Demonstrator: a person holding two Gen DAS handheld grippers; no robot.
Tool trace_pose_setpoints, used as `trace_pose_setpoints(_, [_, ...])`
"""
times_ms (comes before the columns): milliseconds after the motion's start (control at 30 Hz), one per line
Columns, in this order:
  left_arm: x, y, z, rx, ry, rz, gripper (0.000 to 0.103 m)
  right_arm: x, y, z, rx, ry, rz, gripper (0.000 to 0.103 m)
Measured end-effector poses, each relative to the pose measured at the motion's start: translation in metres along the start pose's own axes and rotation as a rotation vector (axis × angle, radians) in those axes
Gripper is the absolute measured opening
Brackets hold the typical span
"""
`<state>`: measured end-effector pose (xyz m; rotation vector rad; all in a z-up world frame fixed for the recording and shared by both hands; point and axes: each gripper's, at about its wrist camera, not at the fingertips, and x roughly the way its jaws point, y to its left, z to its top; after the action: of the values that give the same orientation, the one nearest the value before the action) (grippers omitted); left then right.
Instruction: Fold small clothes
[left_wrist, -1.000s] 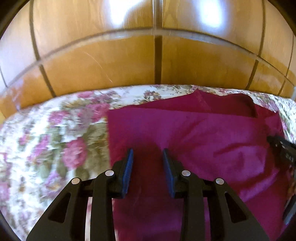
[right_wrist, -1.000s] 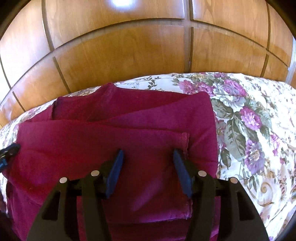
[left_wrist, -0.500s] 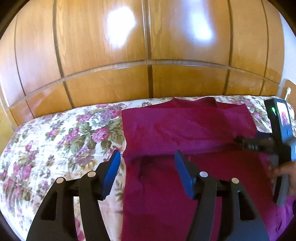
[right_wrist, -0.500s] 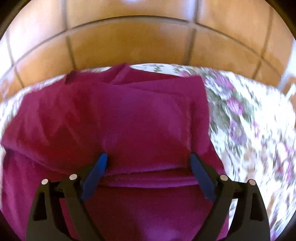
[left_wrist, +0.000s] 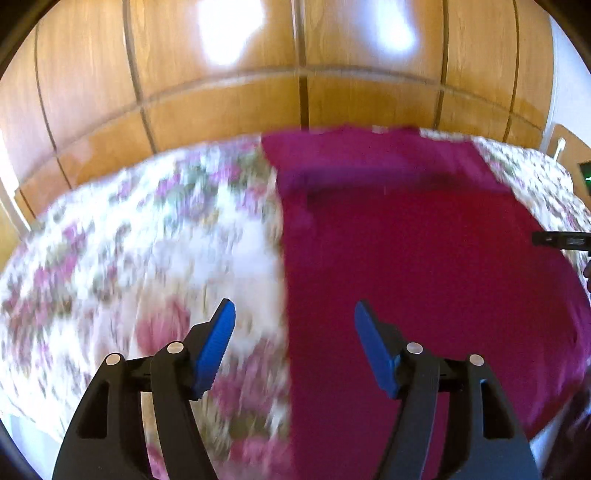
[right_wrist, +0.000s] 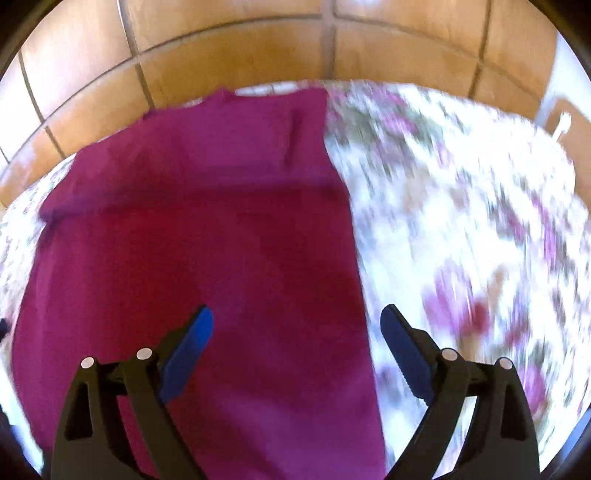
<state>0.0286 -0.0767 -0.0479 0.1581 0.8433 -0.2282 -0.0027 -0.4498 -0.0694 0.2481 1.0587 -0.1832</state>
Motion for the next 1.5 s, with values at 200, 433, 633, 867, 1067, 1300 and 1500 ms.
trace_pose_setpoints(200, [-0.008,0.020,-0.044,-0.009,0.108,-0.124,0.055,-0.034,-0.007,-0.079,0.020,0.082,0.107,0.082])
trace_pose_setpoints(433, [-0.022,0.007,-0.072,0.078,0.168,-0.275,0.013,-0.052,-0.007,-0.131,0.075,0.124,0.168,0.033])
trace_pose_setpoints(633, [-0.037,0.012,-0.055,0.011,0.135,-0.385,0.004,-0.074,0.005,-0.098,0.035,0.061,0.225,0.013])
trace_pose_setpoints(867, [-0.033,0.040,0.002,-0.212,0.075,-0.537,0.004,-0.086,0.005,-0.025,0.088,-0.099,0.339,0.011])
trace_pose_setpoints(1067, [0.007,0.040,0.062,-0.250,0.065,-0.497,0.004,-0.052,0.000,0.045,0.128,-0.129,0.303,0.003])
trace_pose_setpoints(1300, [0.052,0.039,0.121,-0.287,0.081,-0.457,0.004,-0.033,-0.003,0.102,0.129,-0.157,0.230,0.001])
trace_pose_setpoints(1500, [0.071,0.040,0.120,-0.301,0.130,-0.445,0.004,-0.051,-0.030,0.086,0.089,-0.137,0.173,0.006])
